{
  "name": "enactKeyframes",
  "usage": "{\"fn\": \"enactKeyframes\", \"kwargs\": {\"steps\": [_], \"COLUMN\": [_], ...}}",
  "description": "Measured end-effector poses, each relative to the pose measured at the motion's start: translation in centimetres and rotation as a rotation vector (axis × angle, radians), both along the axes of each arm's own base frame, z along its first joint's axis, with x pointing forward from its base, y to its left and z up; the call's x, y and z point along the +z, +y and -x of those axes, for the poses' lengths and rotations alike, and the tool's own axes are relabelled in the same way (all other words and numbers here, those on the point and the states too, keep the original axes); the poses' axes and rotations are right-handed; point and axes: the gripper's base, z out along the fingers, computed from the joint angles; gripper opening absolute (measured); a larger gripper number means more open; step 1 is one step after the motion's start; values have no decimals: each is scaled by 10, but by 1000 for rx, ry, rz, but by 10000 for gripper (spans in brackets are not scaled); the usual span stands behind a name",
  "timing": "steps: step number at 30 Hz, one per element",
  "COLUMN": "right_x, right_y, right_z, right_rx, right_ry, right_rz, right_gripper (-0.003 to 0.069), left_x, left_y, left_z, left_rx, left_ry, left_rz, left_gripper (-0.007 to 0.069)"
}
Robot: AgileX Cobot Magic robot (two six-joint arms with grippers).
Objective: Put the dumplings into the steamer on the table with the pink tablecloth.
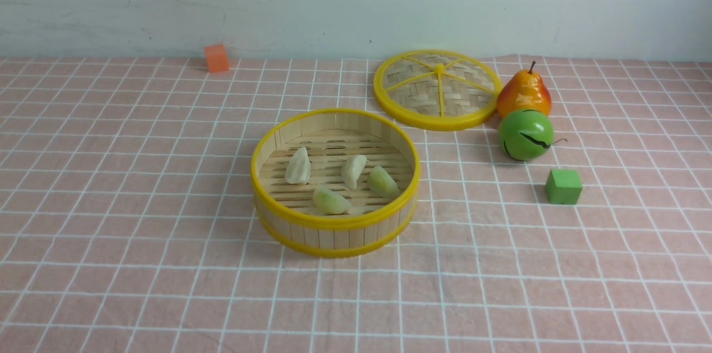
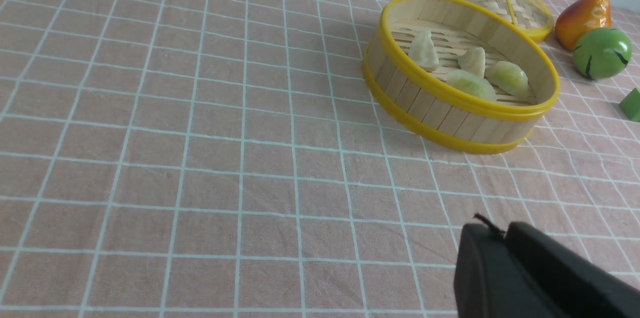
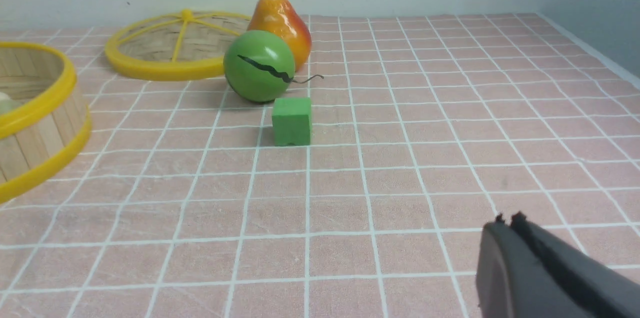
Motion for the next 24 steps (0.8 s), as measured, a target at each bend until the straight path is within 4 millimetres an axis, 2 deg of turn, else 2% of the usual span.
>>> {"fn": "enactKeyframes", "kwargs": {"steps": [9,24], "right_x": [-13,-13], "right_y": [-1,0], "right_z": [3,4], "right_rx": [-12,-11], "right_ry": [150,172], "right_rz": [-14,-33], "right_gripper": [-22,-15], "left_x": [0,0], "left_y": [0,0], "left_z": [0,0], "left_rx": [0,0], "left_ry": [0,0], "left_rz": [0,0], "left_gripper": [57,74]}}
